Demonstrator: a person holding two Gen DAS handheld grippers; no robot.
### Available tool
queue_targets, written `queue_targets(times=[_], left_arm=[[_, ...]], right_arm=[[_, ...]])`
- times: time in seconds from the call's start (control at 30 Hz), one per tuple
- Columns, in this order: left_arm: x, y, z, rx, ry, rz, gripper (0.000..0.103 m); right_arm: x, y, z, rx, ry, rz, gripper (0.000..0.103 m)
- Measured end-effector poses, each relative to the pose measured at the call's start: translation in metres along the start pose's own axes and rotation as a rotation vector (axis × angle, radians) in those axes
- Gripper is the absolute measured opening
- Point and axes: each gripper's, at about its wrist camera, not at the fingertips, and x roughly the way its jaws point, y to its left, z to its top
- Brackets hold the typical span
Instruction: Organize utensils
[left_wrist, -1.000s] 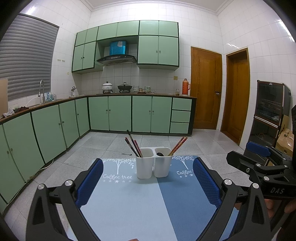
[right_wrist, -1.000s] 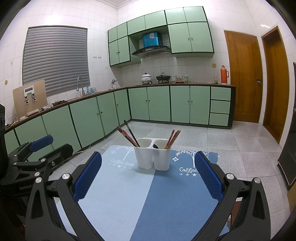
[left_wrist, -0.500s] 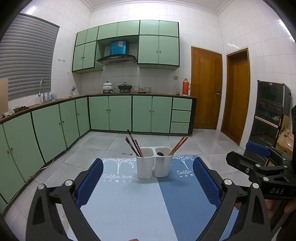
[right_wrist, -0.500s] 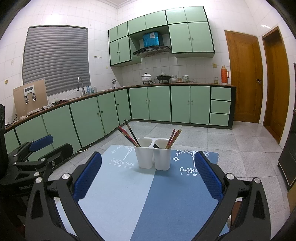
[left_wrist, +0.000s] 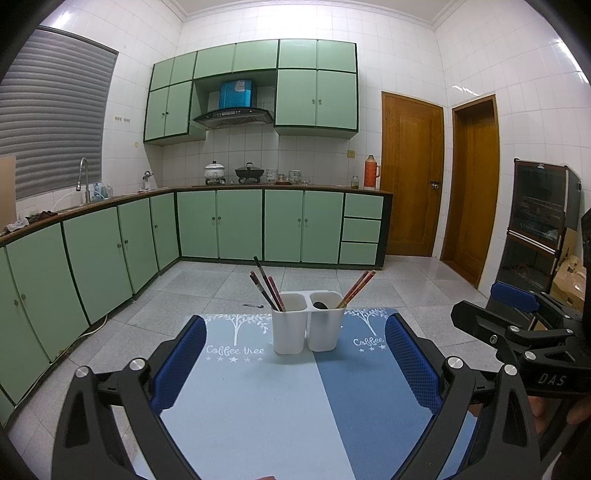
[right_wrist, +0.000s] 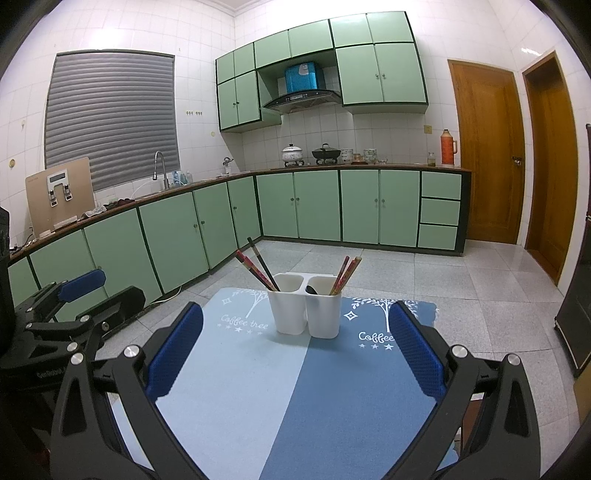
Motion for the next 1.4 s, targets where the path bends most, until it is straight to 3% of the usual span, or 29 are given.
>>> queue_targets(times=[1.4], left_arm=[[0.0026, -0.003, -0.0017, -0.018, 0.01, 0.0, 0.095]], right_arm=[[0.0096, -0.0047, -0.0053, 0.001, 0.011, -0.002, 0.097]])
